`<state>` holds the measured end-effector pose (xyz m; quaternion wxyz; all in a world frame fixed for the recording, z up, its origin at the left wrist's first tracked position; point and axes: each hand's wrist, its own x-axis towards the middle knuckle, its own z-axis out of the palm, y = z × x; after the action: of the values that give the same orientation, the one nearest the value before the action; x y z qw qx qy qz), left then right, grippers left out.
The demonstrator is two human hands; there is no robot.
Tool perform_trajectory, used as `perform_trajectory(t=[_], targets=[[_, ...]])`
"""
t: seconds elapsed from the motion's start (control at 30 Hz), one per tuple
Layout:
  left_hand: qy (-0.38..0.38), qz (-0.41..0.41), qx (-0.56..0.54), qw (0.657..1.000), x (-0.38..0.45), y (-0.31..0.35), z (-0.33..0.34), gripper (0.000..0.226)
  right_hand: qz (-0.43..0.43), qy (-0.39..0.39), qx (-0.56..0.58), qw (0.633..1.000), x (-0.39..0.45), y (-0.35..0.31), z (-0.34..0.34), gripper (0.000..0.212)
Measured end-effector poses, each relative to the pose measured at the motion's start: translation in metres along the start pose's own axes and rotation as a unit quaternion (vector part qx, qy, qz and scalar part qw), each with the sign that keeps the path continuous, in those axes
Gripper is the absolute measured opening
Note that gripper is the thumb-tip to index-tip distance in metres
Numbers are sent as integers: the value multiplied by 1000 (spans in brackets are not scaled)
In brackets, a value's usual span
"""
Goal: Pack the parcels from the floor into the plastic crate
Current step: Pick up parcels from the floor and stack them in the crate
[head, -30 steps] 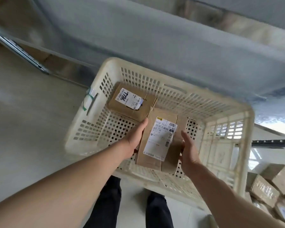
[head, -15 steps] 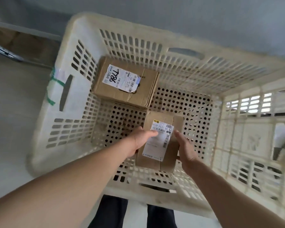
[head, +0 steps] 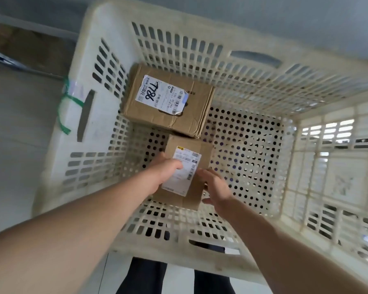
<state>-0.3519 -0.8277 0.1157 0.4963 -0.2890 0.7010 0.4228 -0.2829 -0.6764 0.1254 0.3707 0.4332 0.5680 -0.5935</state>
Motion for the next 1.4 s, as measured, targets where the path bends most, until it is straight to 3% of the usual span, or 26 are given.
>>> perform_trajectory(t=[0.07,0.2,0.27,0.4,0.53,0.8,0.97,1.3,1.4], targets=[[47,9,17,999,1,-2,-17,99,-4,-18,-4,1000,2,-6,20,22],[126,29,36,991,0,-5,-53,51,-11,-45,20,999,9,-22,61,25],[160,33,38,986,6,-8,-66,54,-16,-55,9,998,11,-27,76,24],[207,30,95,973,5,-13,-74,87,-17,-66,-4,998,9,-37,97,27],[247,49,267,930,-7,-20,-60,77,-28,-67,-26,997,11,-41,103,30],[224,40,273,935,-8,-21,-66,70,-27,-74,-49,996,12,-46,102,34],[197,62,230,951,-28,-13,-68,65,-57,-70,-50,995,-8,-51,89,65],[139,158,180,961,-144,40,-23,50,-132,16,-6,991,-114,-59,5,93],[120,188,179,958,-186,53,-1,46,-155,36,24,987,-158,-63,-28,84]])
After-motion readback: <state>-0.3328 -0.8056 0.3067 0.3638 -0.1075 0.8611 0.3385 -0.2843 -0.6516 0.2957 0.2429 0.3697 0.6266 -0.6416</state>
